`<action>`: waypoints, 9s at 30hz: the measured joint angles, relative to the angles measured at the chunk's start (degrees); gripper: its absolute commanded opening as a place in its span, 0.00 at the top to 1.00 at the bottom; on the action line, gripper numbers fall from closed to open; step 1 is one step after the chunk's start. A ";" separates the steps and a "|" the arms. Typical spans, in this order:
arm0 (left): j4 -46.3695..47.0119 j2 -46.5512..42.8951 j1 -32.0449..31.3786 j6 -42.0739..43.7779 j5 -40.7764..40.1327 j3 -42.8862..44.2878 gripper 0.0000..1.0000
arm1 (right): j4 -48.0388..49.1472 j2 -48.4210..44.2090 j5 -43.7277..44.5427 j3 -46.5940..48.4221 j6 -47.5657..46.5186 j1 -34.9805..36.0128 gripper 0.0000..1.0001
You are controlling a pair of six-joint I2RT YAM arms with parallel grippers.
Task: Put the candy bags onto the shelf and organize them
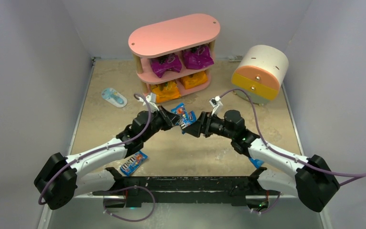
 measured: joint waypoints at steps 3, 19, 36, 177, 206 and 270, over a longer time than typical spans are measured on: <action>0.17 0.00 -0.48 -0.39 -1.33 0.52 1.00 | 0.39 -0.55 2.47 0.15 0.94 0.79 0.27; 2.40 -1.07 -4.50 -11.56 -11.69 0.57 1.00 | 9.38 -1.97 23.67 -1.88 15.17 8.31 0.46; -4.00 -1.66 -6.62 -15.17 -18.53 4.11 0.19 | 13.92 -2.78 39.12 -4.72 21.62 12.20 1.00; -12.96 22.12 13.44 33.42 23.69 22.47 1.00 | -16.76 -28.44 12.09 1.77 -26.23 -18.73 0.02; -41.90 12.70 20.46 10.60 45.53 45.81 1.00 | -11.82 -17.03 -8.87 9.09 -124.30 -3.56 0.04; -54.66 10.82 21.53 16.37 34.58 46.23 0.13 | -19.50 -10.69 -21.33 16.85 -127.56 -3.50 1.00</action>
